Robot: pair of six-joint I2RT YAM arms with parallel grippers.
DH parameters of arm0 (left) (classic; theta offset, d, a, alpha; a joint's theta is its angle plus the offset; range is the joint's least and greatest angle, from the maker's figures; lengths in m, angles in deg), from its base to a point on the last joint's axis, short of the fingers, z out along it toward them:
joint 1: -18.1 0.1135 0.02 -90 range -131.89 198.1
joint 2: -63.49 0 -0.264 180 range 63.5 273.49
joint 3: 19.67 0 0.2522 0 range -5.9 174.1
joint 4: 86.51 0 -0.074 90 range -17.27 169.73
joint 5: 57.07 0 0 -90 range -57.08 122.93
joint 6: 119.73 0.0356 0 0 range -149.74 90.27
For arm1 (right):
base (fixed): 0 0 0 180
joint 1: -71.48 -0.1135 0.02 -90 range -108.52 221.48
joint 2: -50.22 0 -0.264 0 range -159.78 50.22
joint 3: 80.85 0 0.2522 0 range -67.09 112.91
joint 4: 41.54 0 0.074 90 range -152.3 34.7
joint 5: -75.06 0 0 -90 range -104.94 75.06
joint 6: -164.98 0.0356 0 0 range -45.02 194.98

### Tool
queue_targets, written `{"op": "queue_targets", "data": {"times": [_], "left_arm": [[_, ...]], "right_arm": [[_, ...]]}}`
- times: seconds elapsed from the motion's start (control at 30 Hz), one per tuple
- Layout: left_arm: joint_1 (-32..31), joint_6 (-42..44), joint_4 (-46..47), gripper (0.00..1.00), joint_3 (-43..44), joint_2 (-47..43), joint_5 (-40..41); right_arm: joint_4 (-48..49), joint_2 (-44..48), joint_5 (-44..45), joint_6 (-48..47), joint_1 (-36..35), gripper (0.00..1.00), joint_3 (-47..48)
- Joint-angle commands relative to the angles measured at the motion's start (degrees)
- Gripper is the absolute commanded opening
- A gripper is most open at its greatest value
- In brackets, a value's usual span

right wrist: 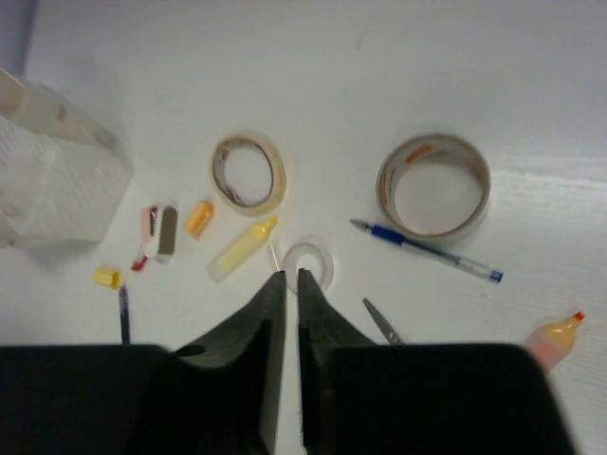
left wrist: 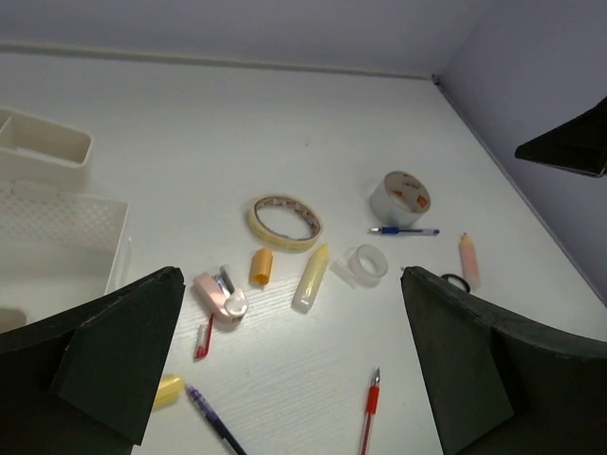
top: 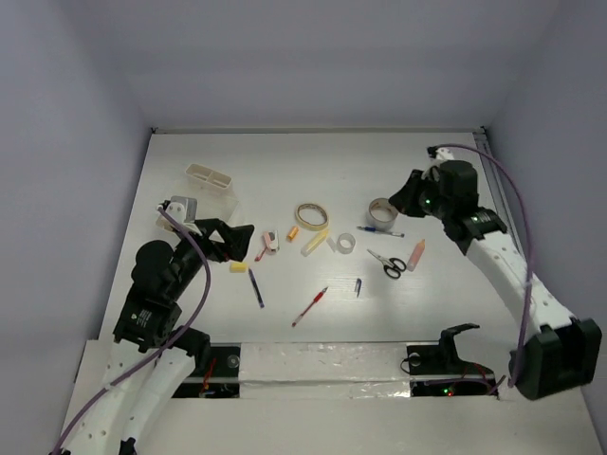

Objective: Sort the stationery into containers
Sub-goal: Pick up the stationery from the center of the board.

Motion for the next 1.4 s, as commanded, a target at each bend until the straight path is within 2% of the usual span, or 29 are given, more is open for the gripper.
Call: {"op": "queue_targets", "data": {"times": [0.0, 0.1, 0.33, 0.47, 0.57, 0.83, 1.13, 1.3, 1.37], "left_arm": [[-0.3, -0.5, -0.3, 0.99, -1.0, -2.1, 2.0], [-0.3, -0.4, -0.1, 0.99, -1.4, -1.2, 1.7], [-0.3, 0.2, 0.3, 0.99, -1.6, -0.9, 1.5], [-0.3, 0.3, 0.4, 0.99, -1.6, -1.5, 1.5], [-0.3, 0.4, 0.4, 0.99, -1.7, -1.7, 1.4], [-0.3, 0.4, 0.6, 0.99, -1.8, -1.9, 1.3], [-0.3, 0.4, 0.6, 0.99, -1.8, -1.8, 1.3], [-0.3, 0.4, 0.5, 0.99, -1.8, -1.9, 1.6], [-0.3, 0.4, 0.4, 0.99, -1.7, -1.9, 2.0]], "right_arm": [[0.0, -6.4, 11.8, -1.5, -2.5, 0.20, 2.4], [-1.5, -13.1, 15.8, -2.6, -5.2, 0.34, 5.5], [-1.5, -28.0, 19.5, -3.3, -10.4, 0.42, 11.7], [-2.9, -34.9, 20.7, -4.2, -11.6, 0.42, 16.1], [-3.5, -37.9, 22.4, -4.4, -11.6, 0.34, 18.0], [-4.5, -43.1, 24.4, -5.2, -11.6, 0.32, 20.3], [-4.7, -47.5, 25.4, -6.1, -12.1, 0.21, 22.7], [-4.9, -47.9, 28.6, -7.3, -12.1, 0.02, 24.1], [-4.5, -46.3, 30.5, -8.7, -12.1, 0.00, 25.0]]}}
